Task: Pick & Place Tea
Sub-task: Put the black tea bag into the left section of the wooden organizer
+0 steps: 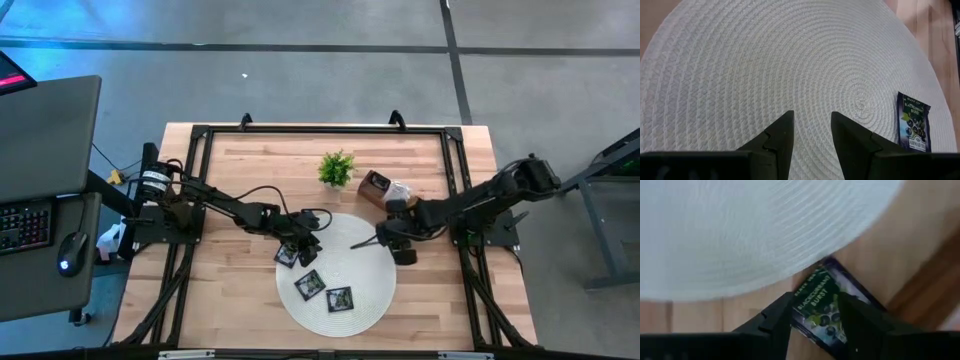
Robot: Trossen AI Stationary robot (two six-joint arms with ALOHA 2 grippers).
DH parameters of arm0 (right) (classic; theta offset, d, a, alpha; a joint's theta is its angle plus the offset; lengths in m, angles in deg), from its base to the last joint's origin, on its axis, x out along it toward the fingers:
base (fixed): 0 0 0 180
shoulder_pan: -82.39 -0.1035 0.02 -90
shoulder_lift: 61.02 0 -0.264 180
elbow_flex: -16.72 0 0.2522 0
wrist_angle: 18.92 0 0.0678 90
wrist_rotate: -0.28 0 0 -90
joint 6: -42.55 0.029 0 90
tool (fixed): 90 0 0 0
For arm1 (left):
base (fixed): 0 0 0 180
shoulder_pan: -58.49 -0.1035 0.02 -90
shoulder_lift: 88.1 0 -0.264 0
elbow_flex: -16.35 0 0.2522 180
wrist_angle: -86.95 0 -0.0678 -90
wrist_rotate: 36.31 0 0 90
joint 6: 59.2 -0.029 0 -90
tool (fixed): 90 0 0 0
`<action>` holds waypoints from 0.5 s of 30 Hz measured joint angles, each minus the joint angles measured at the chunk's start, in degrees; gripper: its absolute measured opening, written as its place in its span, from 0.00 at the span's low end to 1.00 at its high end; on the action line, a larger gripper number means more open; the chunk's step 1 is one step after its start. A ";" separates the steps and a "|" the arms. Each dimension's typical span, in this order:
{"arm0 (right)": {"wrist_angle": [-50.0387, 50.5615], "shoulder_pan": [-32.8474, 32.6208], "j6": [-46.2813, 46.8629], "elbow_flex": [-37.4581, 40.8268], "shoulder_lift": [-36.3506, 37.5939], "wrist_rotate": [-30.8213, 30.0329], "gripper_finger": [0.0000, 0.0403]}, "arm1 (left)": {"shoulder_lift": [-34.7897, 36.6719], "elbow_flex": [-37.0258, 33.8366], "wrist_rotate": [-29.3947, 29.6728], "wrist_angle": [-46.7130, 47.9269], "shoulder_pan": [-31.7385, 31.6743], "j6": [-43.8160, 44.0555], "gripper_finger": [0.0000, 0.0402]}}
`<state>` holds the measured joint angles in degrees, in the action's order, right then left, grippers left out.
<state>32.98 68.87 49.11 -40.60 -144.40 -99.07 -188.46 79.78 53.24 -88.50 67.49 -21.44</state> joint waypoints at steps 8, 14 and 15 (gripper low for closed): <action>-10.51 2.19 -10.25 6.84 0.00 0.41 0.49 | 0.00 0.00 0.02 0.02 0.00 0.02 0.32; -13.88 6.32 -12.40 10.90 0.39 5.82 0.51 | 0.00 0.00 0.04 -0.08 0.00 0.17 0.32; -14.68 6.99 -12.20 11.67 0.47 7.05 0.51 | 0.00 0.00 0.04 -0.09 0.00 0.20 0.32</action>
<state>18.31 75.86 36.91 -28.94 -143.93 -92.02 -188.46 79.78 53.28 -88.59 67.49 -21.25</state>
